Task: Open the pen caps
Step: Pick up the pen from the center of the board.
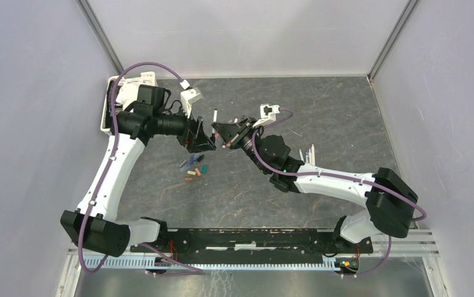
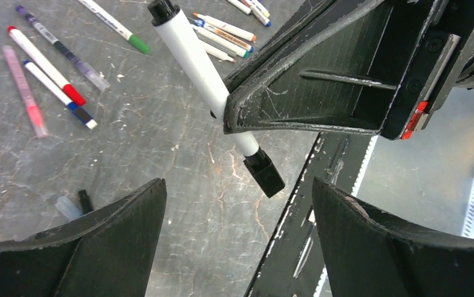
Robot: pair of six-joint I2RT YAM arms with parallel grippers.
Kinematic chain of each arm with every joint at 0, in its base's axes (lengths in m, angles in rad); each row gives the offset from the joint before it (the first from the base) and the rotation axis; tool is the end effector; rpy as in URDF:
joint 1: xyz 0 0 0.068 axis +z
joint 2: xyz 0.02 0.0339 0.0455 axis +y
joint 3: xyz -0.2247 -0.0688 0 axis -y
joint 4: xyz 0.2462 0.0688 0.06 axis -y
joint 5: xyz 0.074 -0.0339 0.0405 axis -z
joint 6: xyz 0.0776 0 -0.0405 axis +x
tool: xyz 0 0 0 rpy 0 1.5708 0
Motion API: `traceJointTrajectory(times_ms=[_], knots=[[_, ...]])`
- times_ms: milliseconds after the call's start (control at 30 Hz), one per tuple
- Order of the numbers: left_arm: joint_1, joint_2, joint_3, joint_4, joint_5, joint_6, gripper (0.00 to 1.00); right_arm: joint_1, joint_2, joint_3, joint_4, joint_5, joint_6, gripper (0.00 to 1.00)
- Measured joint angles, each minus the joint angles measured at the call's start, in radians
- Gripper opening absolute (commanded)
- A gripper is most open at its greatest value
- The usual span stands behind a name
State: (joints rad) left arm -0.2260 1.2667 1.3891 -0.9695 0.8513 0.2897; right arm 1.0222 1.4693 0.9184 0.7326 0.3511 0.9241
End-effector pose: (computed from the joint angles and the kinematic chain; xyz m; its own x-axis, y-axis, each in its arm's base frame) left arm 0.2526 -0.1180 0.3237 -0.5190 0.3125 -0.7956 0.8153 0.4606 -0.3510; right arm 0.2224 0.3128 0.2858 -0.4419 0.7141 -0.5430 -0.4517 0.3459 0.8224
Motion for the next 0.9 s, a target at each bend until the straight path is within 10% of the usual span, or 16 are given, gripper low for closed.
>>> traceJointTrajectory(times_ms=[267,600,900], knots=[[-0.001,0.01,-0.031,0.022,0.025,-0.019,0.69,0.029,0.021,0.019,0.019,0.027,0.011,0.0],[-0.005,0.015,-0.039,0.03,0.017,-0.036,0.03,0.042,0.039,0.029,0.029,0.078,-0.009,0.0],[-0.009,0.007,-0.042,0.004,-0.124,0.088,0.02,0.041,0.01,0.027,-0.044,0.065,-0.064,0.52]])
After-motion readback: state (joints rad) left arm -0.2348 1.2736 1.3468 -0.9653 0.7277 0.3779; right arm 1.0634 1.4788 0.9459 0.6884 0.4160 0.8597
